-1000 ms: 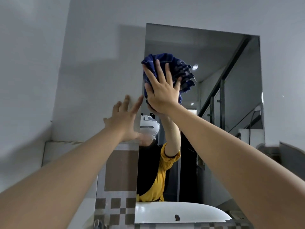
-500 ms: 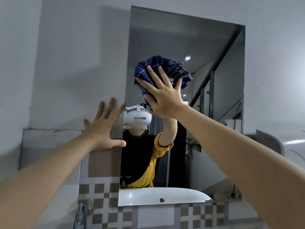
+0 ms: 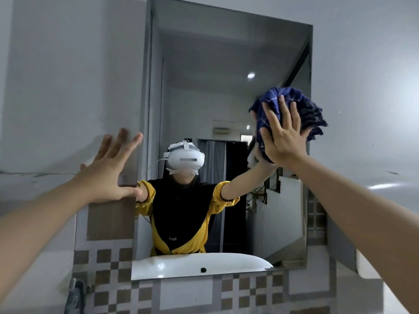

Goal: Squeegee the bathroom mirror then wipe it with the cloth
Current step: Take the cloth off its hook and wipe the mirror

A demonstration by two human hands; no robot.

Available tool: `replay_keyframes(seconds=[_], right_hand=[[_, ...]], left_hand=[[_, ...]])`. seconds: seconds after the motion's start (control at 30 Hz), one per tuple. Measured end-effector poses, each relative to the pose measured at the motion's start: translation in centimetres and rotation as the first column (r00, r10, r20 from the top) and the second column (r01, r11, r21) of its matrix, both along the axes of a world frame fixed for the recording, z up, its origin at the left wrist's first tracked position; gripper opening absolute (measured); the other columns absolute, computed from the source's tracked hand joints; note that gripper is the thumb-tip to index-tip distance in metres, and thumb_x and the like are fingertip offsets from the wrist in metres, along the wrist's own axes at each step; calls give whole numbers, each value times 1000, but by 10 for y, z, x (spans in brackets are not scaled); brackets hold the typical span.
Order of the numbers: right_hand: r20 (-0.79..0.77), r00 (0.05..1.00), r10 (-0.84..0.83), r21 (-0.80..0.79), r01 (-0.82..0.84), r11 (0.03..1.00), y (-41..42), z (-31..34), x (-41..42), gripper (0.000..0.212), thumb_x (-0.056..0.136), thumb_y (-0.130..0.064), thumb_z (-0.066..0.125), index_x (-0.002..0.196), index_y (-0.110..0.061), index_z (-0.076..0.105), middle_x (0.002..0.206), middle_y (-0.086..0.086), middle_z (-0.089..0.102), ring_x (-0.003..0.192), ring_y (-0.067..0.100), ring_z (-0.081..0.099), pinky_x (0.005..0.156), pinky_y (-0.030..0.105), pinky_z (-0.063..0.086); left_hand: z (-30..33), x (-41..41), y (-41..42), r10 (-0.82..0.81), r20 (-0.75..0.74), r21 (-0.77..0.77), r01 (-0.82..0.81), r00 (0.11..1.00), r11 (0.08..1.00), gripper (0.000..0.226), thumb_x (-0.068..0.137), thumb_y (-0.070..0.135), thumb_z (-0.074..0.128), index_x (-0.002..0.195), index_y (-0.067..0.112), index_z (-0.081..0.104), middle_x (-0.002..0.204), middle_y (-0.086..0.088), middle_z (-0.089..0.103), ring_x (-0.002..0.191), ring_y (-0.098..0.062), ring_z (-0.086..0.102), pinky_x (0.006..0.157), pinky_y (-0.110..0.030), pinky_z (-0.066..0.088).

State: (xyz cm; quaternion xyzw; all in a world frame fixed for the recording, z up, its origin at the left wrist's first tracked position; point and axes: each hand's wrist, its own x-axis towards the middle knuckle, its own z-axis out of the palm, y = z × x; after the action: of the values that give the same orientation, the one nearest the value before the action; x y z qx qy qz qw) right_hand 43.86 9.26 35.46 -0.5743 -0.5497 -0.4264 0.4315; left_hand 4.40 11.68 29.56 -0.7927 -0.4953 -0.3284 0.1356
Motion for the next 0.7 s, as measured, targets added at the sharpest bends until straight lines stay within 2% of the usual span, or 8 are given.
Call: replay_keyframes(seconds=[0.1,0.23,0.33,0.43,0.53,0.7], right_hand=[[-98,995,-10,13,11,1000,-1,-8,13,53,96,-50,22,146,-48,4,163,-4,-1,149,25,-5,107,75,12],[-314,949,9,48,7,999,0,-17,-5,56,98,-43,29,147,-48,2,163,-8,-7,149,24,-9,105,77,10],[-437,897,74,72,-46,996,5,-25,-31,56,99,-42,28,148,-46,2,163,-5,-10,149,25,-12,104,78,7],[-448,889,94,94,-58,994,8,-37,-59,57,99,-42,28,149,-45,1,163,-3,-10,149,25,-12,103,78,6],[-415,899,138,120,-97,988,11,-48,-87,56,98,-41,29,149,-45,5,163,-2,-9,149,25,-12,103,79,5],[-320,934,159,115,-129,985,18,-52,-128,53,98,-41,30,148,-47,10,163,-3,-5,149,25,-9,100,81,3]], left_hand=[[-2,3,3,17,10,11,-17,1000,1000,129,65,44,80,129,60,-31,150,13,-36,138,-21,-30,111,-66,13],[-4,9,2,58,36,-10,-58,998,998,130,69,37,79,126,60,-35,144,14,-41,133,-18,-32,107,-71,15],[-5,14,-3,69,49,-17,-68,996,998,129,71,34,78,125,60,-36,145,9,-40,137,-22,-30,107,-72,15],[-12,19,-13,67,53,-27,-66,996,997,118,80,33,70,129,56,-35,149,2,-39,142,-26,-25,105,-73,16],[-26,21,-17,23,-9,29,-23,1000,999,104,86,38,60,134,50,-31,148,0,-41,140,-26,-26,107,-66,21],[-52,19,-16,34,-54,36,-32,998,999,112,71,60,66,140,46,-22,142,4,-50,132,-22,-36,106,-67,15]])
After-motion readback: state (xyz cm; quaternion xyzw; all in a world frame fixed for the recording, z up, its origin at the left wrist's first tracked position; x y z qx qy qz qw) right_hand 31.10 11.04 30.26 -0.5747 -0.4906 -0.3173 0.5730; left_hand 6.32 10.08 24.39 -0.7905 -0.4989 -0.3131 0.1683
